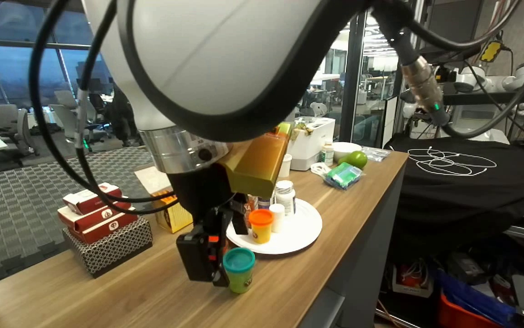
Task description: Move the bottle on the white plate away from you then put all the bottles and the orange plushie on the white plate
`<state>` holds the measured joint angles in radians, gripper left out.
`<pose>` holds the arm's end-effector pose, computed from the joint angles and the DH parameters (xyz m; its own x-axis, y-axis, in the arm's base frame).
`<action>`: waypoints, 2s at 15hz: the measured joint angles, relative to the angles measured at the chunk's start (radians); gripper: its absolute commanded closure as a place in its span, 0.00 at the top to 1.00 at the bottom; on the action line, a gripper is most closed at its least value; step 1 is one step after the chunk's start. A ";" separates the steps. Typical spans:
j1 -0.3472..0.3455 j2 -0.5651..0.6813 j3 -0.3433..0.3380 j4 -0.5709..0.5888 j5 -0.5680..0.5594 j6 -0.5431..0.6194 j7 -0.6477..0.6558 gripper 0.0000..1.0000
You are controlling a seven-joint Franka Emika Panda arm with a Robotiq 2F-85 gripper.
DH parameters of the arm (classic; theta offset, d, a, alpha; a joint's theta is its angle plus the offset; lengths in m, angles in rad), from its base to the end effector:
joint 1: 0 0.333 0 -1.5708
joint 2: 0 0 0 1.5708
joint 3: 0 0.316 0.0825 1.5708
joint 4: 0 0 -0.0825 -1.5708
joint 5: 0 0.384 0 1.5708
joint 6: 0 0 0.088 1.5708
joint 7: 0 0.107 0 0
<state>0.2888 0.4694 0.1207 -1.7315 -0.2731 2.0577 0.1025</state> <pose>0.6031 0.2387 0.3022 0.9010 0.4142 -0.1290 0.4320 -0.8838 0.1798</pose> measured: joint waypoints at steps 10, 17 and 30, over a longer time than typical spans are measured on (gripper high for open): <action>-0.054 0.054 -0.007 0.005 0.037 0.052 -0.064 0.75; -0.054 0.059 0.008 0.005 0.075 0.051 -0.132 0.29; -0.058 0.006 -0.016 -0.013 0.086 0.009 -0.038 0.28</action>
<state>0.2309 0.4756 0.1049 -1.7444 -0.1873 2.0668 0.0642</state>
